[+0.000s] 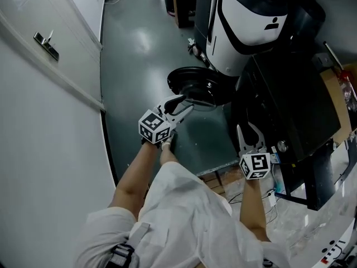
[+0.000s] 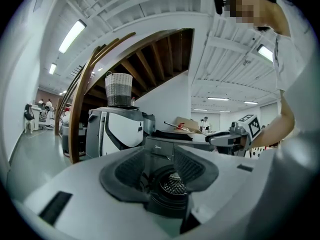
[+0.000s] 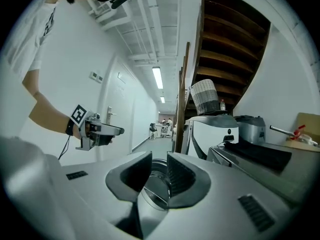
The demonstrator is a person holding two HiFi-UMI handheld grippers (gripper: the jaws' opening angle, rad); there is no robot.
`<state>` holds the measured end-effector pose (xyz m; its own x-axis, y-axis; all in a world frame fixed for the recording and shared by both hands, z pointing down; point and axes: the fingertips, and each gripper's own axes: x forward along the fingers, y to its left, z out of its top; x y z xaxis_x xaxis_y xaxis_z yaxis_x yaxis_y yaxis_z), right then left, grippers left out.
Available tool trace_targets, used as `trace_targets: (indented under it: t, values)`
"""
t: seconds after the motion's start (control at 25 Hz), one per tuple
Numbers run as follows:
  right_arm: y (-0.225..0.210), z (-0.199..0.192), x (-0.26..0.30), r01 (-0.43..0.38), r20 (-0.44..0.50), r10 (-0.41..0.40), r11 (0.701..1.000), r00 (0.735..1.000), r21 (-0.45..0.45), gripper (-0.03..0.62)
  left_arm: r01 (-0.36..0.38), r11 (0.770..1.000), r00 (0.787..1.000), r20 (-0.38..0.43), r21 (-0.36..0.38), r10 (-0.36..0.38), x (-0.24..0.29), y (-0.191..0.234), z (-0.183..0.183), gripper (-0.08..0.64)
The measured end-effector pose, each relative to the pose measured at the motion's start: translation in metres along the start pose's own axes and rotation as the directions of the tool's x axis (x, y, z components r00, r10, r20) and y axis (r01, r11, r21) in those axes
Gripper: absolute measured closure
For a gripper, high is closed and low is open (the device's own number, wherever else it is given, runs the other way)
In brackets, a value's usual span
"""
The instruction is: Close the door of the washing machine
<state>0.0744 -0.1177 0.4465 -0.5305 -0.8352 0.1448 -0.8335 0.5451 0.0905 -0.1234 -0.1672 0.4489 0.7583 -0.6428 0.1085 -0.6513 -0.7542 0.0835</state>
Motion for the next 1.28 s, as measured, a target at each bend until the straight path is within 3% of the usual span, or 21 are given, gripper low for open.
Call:
trace_targets:
  t: [0.24,0.8,1.12,1.28]
  values:
    - [-0.004,-0.012,0.046,0.022,-0.030,-0.021,0.999,0.999,0.027,0.479,0.070,0.997,0.997,-0.043,0.026,-0.069,0.016,0.049,-0.013,0.351]
    - [-0.014,-0.036,0.142,0.045,-0.094,-0.041,0.998,0.995,0.041,0.459,0.151,0.987,0.974,-0.180,0.051,-0.139,0.085,0.167,-0.062,0.306]
    - [-0.028,-0.055,0.192,0.075,-0.119,-0.067,0.995,0.991,0.063,0.456,0.250,0.964,0.932,-0.292,0.089,-0.214,0.141,0.214,-0.095,0.274]
    - [-0.032,-0.063,0.211,0.086,-0.137,-0.075,0.993,0.988,0.076,0.451,0.286,0.955,0.899,-0.367,0.082,-0.238,0.154,0.235,-0.124,0.267]
